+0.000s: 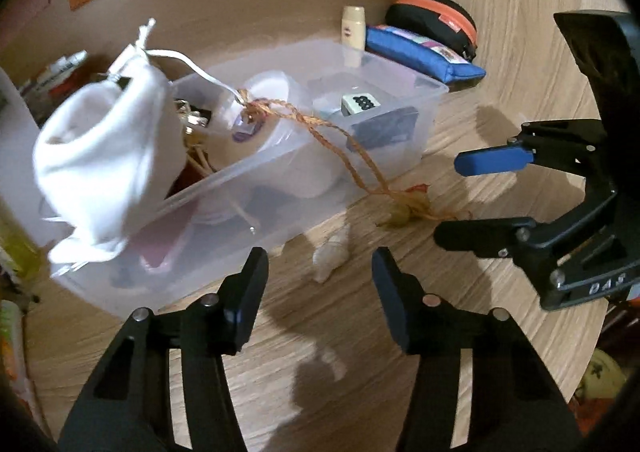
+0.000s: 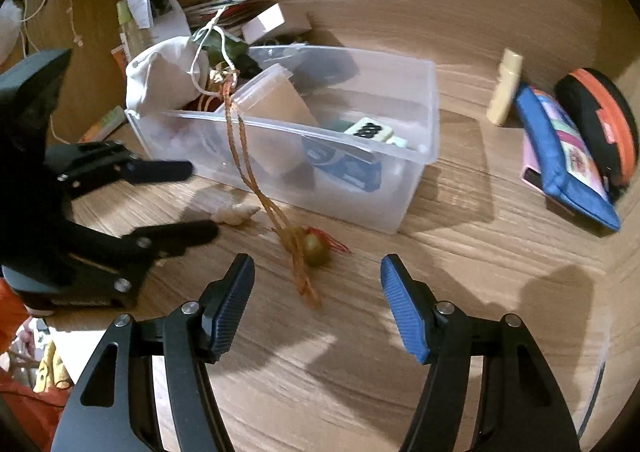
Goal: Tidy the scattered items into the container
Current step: 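Grasp the white shell with the left tool while the right tool grasps the gourd beads on cord, then carry the shell and gourd beads into the clear box and open both tools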
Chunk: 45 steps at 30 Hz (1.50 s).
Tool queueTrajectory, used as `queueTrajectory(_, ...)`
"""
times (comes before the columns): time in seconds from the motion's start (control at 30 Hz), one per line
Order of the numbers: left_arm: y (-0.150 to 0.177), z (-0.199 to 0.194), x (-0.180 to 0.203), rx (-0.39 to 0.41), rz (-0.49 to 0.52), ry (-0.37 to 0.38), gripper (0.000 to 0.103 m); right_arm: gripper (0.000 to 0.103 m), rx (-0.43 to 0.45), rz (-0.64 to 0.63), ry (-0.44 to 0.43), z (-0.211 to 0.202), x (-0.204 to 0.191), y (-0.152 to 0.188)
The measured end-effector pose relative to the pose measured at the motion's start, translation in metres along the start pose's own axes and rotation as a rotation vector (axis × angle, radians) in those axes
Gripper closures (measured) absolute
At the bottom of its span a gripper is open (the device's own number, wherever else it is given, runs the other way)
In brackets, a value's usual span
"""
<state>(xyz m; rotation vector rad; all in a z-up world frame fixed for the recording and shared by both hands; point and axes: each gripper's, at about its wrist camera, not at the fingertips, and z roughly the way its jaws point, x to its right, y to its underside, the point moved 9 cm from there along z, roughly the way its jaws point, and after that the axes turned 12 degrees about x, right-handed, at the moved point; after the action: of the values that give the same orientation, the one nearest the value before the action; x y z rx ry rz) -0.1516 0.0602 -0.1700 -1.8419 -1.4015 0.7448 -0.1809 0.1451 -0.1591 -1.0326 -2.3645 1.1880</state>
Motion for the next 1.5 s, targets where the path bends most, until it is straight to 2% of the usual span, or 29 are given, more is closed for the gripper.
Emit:
queueTrajectory(0.27, 0.001, 0.017, 0.0, -0.045, -0.046, 0.039, 0.059, 0.05, -0.039, -0.04, -0.027, 0.02, -0.006, -0.002)
queueTrajectory(0.43, 0.0, 0.02, 0.003, -0.048, -0.049, 0.058, 0.07, 0.063, -0.052, -0.066, -0.03, 0.028, -0.009, 0.001)
queueTrajectory(0.5, 0.0, 0.02, 0.004, -0.047, -0.06, 0.074, 0.075, 0.074, -0.053, -0.085, -0.039, 0.029, -0.013, 0.003)
queueTrajectory(0.53, -0.001, 0.021, 0.004, -0.047, -0.057, 0.073, 0.076, 0.076, -0.054, -0.092, -0.046, 0.03, -0.016, 0.004)
queueTrajectory(0.57, -0.002, 0.022, 0.005, -0.047, -0.055, 0.074, 0.081, 0.078, -0.051, -0.099, -0.046, 0.029, -0.017, 0.004)
queueTrajectory(0.63, -0.002, 0.021, 0.004, -0.047, -0.054, 0.074, 0.083, 0.083, -0.051, -0.112, -0.057, 0.027, -0.021, 0.006)
queueTrajectory(0.83, -0.006, 0.018, 0.004, -0.03, -0.03, 0.045, 0.083, 0.083, -0.035, -0.123, -0.056, 0.02, -0.024, 0.006)
queueTrajectory(1.1, -0.016, -0.005, 0.009, 0.045, -0.004, 0.013, 0.083, 0.083, 0.021, -0.14, -0.036, -0.004, -0.031, -0.007)
queueTrajectory(1.5, -0.041, -0.046, 0.004, 0.177, -0.031, -0.004, 0.083, 0.083, 0.111, -0.156, -0.002, -0.039, -0.029, -0.037)
